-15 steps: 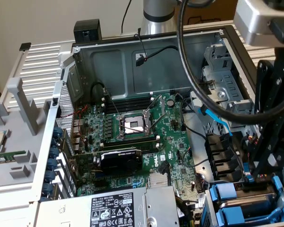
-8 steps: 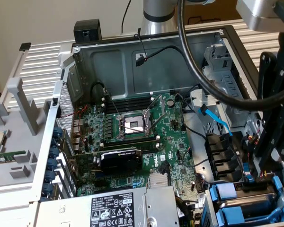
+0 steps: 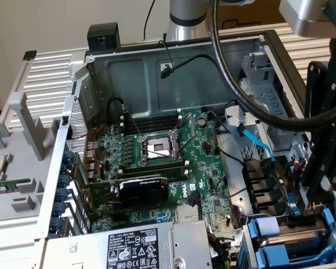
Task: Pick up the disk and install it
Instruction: 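Insert the second disk wire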
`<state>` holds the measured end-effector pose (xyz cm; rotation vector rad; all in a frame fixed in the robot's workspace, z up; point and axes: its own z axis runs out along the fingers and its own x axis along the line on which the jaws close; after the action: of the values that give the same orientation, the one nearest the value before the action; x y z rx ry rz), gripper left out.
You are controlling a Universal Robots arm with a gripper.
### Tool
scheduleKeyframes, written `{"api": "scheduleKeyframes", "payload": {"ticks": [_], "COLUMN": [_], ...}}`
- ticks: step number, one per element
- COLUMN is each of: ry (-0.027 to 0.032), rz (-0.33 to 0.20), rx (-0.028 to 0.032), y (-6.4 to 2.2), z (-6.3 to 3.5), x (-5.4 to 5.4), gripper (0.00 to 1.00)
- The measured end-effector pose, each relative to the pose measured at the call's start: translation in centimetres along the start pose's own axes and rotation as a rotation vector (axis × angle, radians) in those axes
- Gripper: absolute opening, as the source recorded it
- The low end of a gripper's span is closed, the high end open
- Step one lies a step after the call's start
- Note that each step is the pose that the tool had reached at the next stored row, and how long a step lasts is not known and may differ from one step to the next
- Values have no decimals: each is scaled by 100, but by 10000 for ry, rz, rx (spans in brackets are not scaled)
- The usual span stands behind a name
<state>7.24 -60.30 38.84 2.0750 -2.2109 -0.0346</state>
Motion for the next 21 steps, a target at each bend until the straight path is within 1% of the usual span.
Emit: {"api": "scheduleKeyframes", "payload": {"ticks": [3, 4, 5, 6, 8, 10, 11, 13, 14, 15, 16, 18, 19, 21], "ry": [0, 0, 0, 1, 1, 0, 0, 0, -1, 0, 0, 0, 0, 0], "rz": [0, 0, 0, 0, 0, 0, 0, 0, 0, 0, 0, 0, 0, 0], "rx": [0, 0, 0, 0, 0, 0, 0, 0, 0, 0, 0, 0, 0, 0], "y": [0, 0, 0, 0, 0, 0, 0, 0, 0, 0, 0, 0, 0, 0], "z": [1, 1, 1, 1, 1, 2, 2, 2, 2, 2, 2, 2, 2, 2], "x": [0, 0, 0, 0, 0, 0, 0, 0, 0, 0, 0, 0, 0, 0], "gripper": [25, 27, 33, 33, 44, 44, 50, 50, 48, 42, 42, 29, 29, 18]}}
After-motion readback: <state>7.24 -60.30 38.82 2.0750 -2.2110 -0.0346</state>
